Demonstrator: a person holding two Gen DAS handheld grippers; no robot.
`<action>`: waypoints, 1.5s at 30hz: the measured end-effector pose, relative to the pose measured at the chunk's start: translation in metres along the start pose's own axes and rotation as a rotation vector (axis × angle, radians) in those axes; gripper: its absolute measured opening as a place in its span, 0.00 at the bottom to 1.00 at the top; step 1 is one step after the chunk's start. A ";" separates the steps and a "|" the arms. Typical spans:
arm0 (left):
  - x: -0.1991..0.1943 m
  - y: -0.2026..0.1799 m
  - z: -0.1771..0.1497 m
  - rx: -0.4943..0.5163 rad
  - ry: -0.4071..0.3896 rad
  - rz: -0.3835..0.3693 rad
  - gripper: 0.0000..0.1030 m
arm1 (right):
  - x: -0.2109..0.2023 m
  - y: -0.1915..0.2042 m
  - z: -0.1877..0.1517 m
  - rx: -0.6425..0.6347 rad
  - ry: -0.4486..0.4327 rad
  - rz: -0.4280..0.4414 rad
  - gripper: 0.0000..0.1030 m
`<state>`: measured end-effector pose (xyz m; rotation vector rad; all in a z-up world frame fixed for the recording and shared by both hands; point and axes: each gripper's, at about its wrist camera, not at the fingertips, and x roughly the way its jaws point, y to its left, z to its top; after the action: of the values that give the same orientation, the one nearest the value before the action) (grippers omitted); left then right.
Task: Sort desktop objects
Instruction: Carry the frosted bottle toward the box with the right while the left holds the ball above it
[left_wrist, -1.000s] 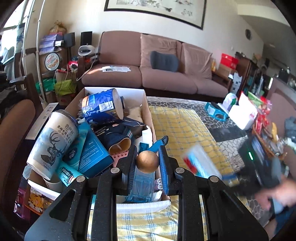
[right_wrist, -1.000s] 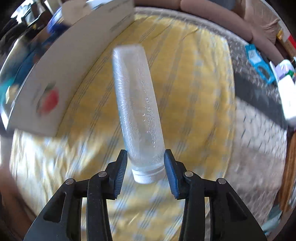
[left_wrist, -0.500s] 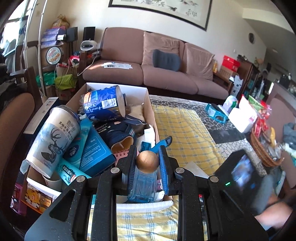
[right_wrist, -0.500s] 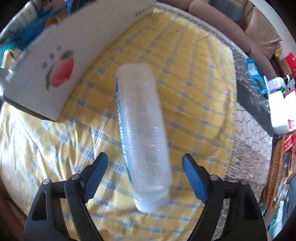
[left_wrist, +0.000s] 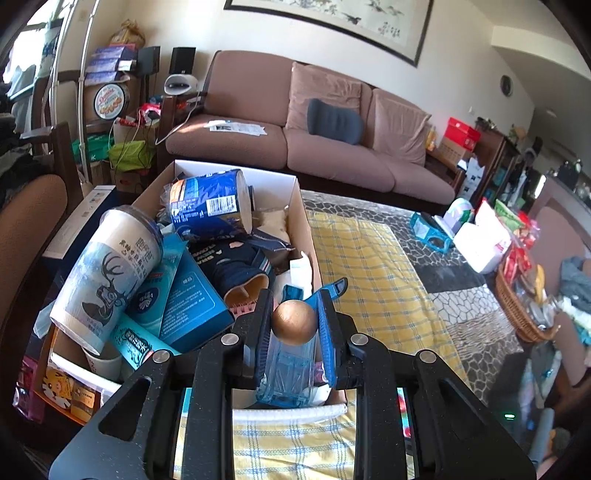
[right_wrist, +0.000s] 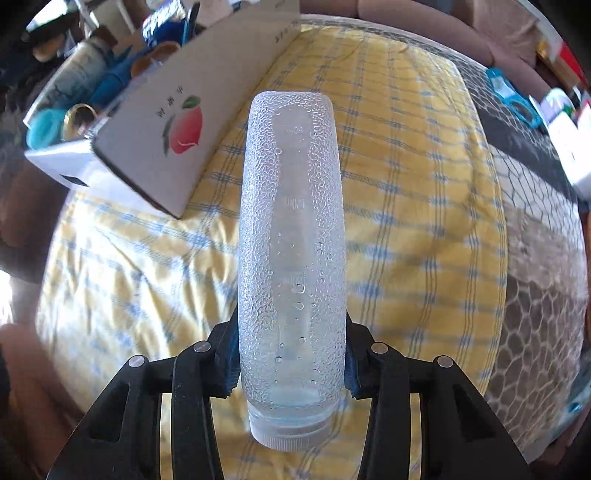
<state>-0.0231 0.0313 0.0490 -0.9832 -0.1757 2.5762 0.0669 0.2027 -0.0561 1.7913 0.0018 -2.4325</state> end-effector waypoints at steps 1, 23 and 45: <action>-0.001 0.000 -0.001 0.001 0.000 0.002 0.21 | -0.006 -0.001 -0.006 0.023 -0.011 0.017 0.42; -0.006 0.015 -0.004 -0.021 0.002 0.026 0.21 | -0.156 0.003 -0.023 0.181 -0.394 0.149 0.42; -0.007 0.049 0.011 -0.115 -0.005 0.047 0.21 | -0.174 0.054 0.067 -0.009 -0.474 0.147 0.42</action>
<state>-0.0404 -0.0167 0.0493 -1.0329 -0.3086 2.6362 0.0593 0.1608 0.1338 1.1257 -0.1546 -2.6699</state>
